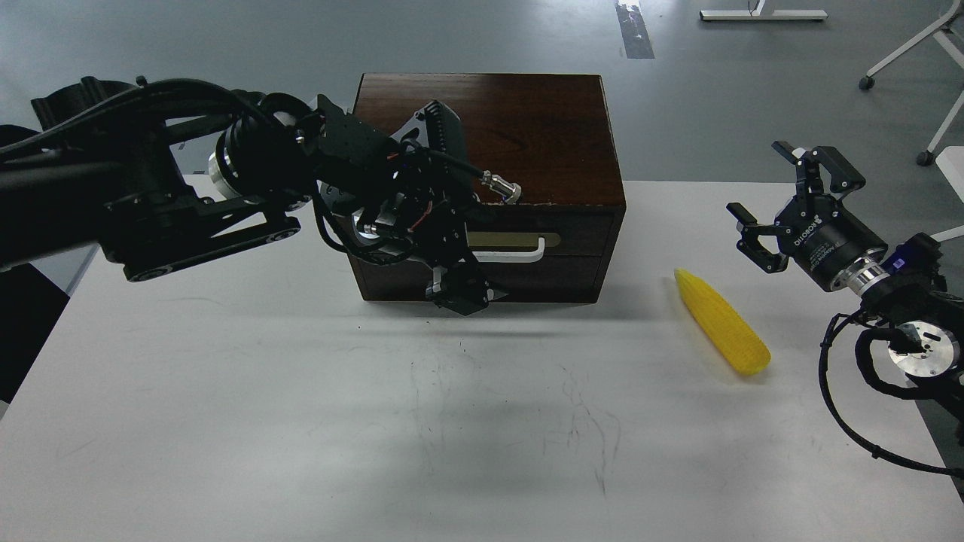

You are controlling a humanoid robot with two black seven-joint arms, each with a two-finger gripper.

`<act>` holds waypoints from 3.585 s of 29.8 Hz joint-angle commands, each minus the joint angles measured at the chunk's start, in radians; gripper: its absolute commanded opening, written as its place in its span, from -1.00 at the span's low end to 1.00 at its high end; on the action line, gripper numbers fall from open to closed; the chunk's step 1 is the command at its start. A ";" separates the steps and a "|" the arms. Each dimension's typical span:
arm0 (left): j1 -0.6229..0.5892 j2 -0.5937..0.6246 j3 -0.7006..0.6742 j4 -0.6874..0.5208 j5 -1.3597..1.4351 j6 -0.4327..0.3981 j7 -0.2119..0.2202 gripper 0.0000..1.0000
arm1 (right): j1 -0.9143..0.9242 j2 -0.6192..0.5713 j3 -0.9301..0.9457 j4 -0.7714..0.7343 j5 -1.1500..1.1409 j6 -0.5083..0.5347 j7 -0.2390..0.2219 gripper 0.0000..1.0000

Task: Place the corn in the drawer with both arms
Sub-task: 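Hook the left gripper onto the white drawer handle, then pull the drawer open toward the robot with the left gripper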

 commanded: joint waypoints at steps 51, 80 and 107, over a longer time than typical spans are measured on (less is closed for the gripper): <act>-0.065 -0.152 0.181 0.149 0.034 0.000 0.000 0.96 | -0.023 -0.001 0.006 0.002 0.000 0.000 0.000 1.00; -0.076 -0.192 0.218 0.081 0.034 0.000 0.000 0.96 | -0.040 -0.003 0.006 0.002 0.000 0.000 0.000 1.00; -0.120 -0.127 0.261 -0.175 0.028 0.000 0.000 0.96 | -0.052 -0.001 0.003 0.002 0.000 0.000 0.000 1.00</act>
